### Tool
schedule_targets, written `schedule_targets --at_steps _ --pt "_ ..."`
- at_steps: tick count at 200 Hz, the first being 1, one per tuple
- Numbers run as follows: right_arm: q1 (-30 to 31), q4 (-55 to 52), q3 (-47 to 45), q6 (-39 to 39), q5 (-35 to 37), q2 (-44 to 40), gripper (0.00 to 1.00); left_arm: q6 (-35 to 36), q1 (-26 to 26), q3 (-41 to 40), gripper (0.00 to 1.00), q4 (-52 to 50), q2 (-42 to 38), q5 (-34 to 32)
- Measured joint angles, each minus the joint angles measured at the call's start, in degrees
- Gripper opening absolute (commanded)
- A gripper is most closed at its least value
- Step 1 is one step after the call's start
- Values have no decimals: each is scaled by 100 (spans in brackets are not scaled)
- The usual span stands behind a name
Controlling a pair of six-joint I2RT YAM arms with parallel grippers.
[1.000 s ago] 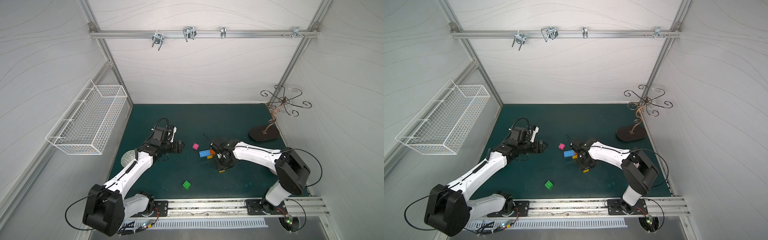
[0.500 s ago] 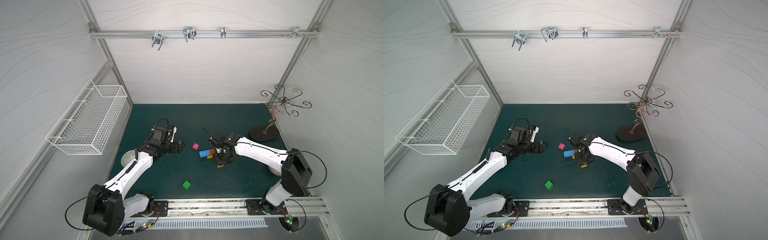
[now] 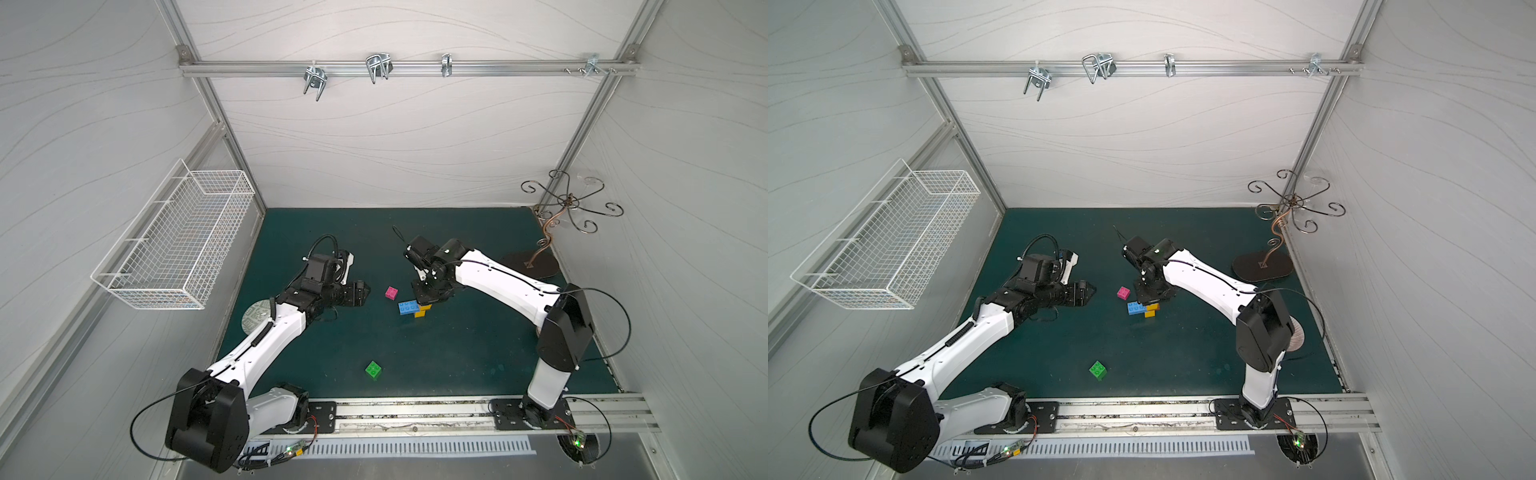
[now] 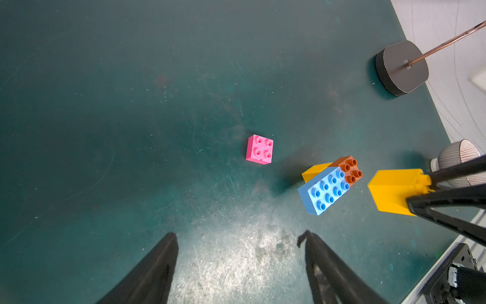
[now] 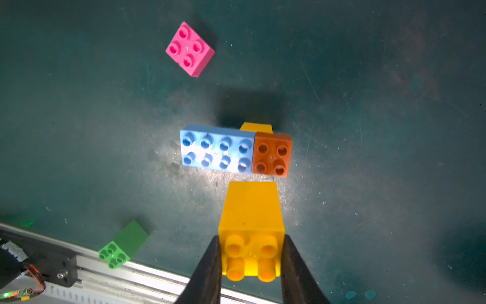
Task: Assemble the number 4 with lego
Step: Pick up the lego brick from the center of the board, then assemble the lego brick with the lego brick.
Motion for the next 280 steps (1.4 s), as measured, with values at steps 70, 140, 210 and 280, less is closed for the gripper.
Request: schedule_targets --at_steps 70,140,210,280 --pt "-46 -76 284 -63 -83 308 13 0 0 0 78 0 0 -2" --pt "-50 -68 291 -114 -55 546 13 0 0 0 78 0 2 -2" --pt "-94 4 291 -111 33 546 12 0 0 0 78 2 4 -2" --pt "-197 111 291 -103 28 588 11 0 0 0 78 0 9 -2"
